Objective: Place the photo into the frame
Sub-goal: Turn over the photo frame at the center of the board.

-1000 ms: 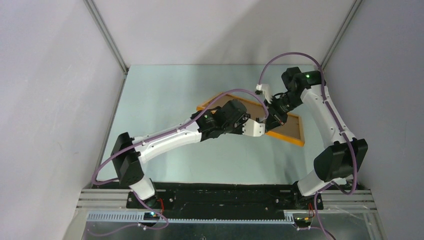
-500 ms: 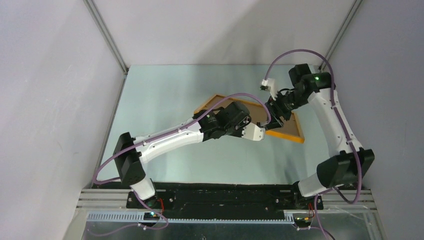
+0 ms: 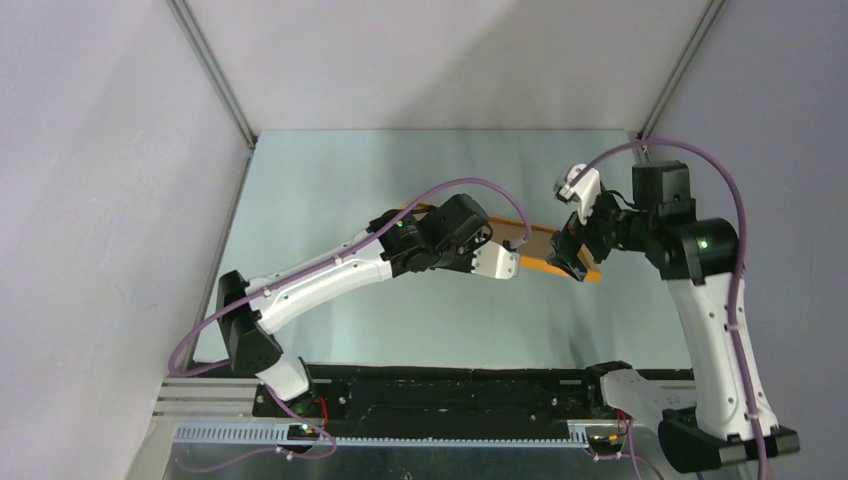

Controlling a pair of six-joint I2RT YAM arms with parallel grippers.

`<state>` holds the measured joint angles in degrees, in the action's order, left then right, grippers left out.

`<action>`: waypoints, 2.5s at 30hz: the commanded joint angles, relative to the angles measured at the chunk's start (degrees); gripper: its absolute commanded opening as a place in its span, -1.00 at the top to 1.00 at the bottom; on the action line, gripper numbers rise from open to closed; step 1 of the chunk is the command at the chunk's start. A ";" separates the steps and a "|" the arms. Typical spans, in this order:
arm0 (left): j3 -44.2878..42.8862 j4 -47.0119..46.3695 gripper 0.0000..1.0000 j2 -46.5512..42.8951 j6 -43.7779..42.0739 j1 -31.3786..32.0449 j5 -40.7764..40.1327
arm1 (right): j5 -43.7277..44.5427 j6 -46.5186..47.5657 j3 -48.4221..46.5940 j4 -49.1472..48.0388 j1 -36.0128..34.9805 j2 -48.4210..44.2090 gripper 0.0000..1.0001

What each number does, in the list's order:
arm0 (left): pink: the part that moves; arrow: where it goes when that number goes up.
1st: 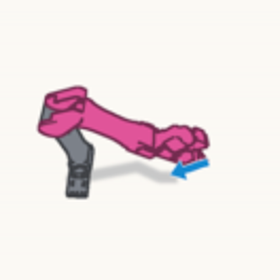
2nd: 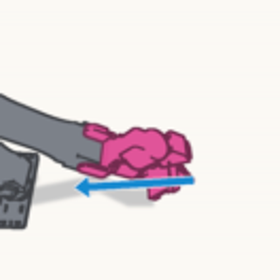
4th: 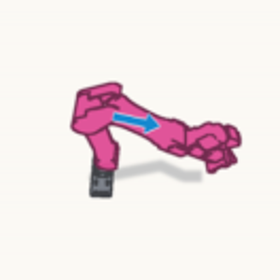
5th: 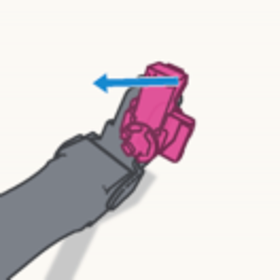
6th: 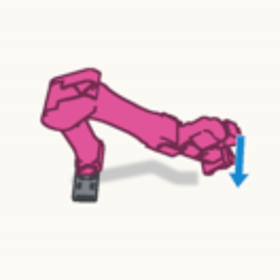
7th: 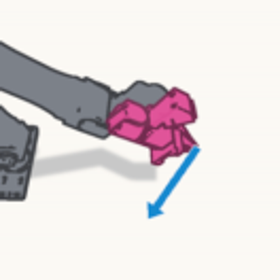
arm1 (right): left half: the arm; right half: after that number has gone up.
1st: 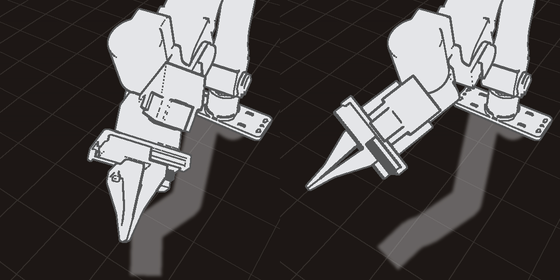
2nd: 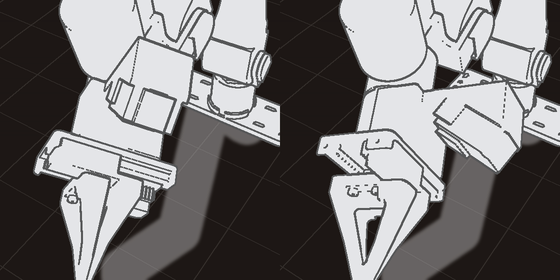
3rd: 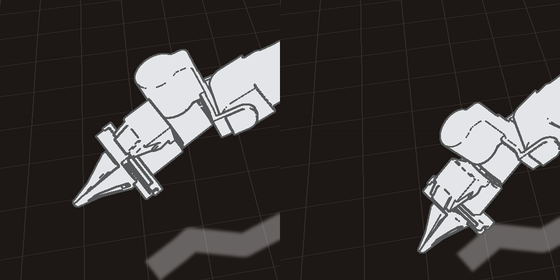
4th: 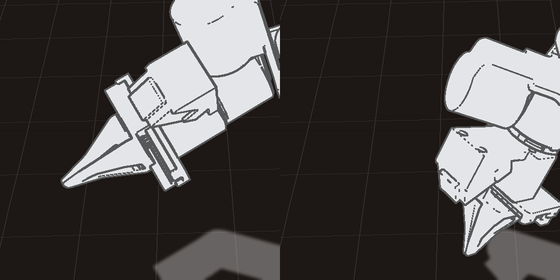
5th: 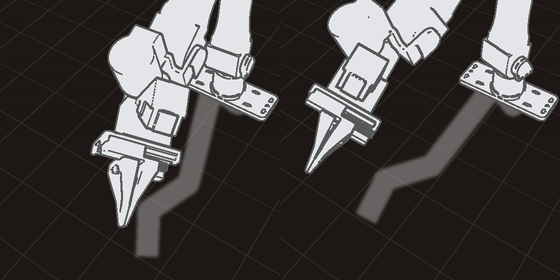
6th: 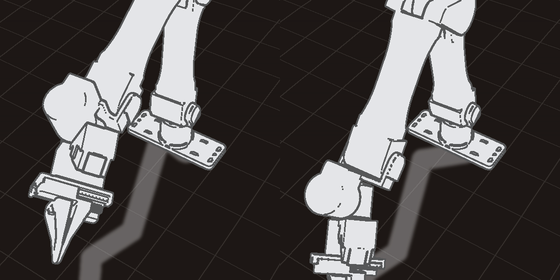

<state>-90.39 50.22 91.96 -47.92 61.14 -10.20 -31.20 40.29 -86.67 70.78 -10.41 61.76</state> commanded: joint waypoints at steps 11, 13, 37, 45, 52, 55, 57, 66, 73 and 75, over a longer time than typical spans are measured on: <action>-18.58 14.94 1.00 -1.98 1.60 -4.34 3.44 | 10.87 3.25 -1.13 2.17 -9.83 -3.31 -0.97; -20.05 16.80 1.00 -1.60 1.34 -4.43 3.50 | 12.52 3.34 -1.02 1.31 -10.97 -2.69 -0.96; -20.92 19.48 1.00 -1.50 0.62 -6.68 5.64 | 25.80 5.96 4.38 -8.65 -21.84 2.39 -0.73; -20.77 19.55 1.00 -1.77 0.94 -6.80 6.15 | 25.23 5.92 4.76 -9.37 -21.36 3.55 -0.48; -20.87 19.57 1.00 -1.77 1.18 -7.05 6.66 | 24.54 5.75 4.77 -9.22 -21.23 4.41 -0.03; -20.88 19.63 1.00 -1.54 1.16 -7.08 6.68 | 24.37 5.94 4.76 -9.20 -21.29 4.45 0.21; -20.99 19.61 1.00 -1.47 1.10 -7.08 6.31 | 24.54 6.24 4.72 -9.10 -21.35 4.43 0.34; -21.26 19.65 0.46 -1.18 1.09 -7.17 4.23 | 22.95 7.37 2.16 -6.79 -21.17 5.60 0.95; -22.63 19.48 -0.44 -0.85 2.73 -8.21 3.08 | 20.81 7.07 -0.43 -5.26 -20.43 6.53 1.00; -23.19 19.48 -0.83 -1.01 3.40 -9.00 3.12 | 20.07 6.77 -1.16 -4.94 -19.97 6.82 1.00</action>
<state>-109.71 72.10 91.96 -46.70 53.30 -6.70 -9.39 48.77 -84.36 64.95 -31.18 68.18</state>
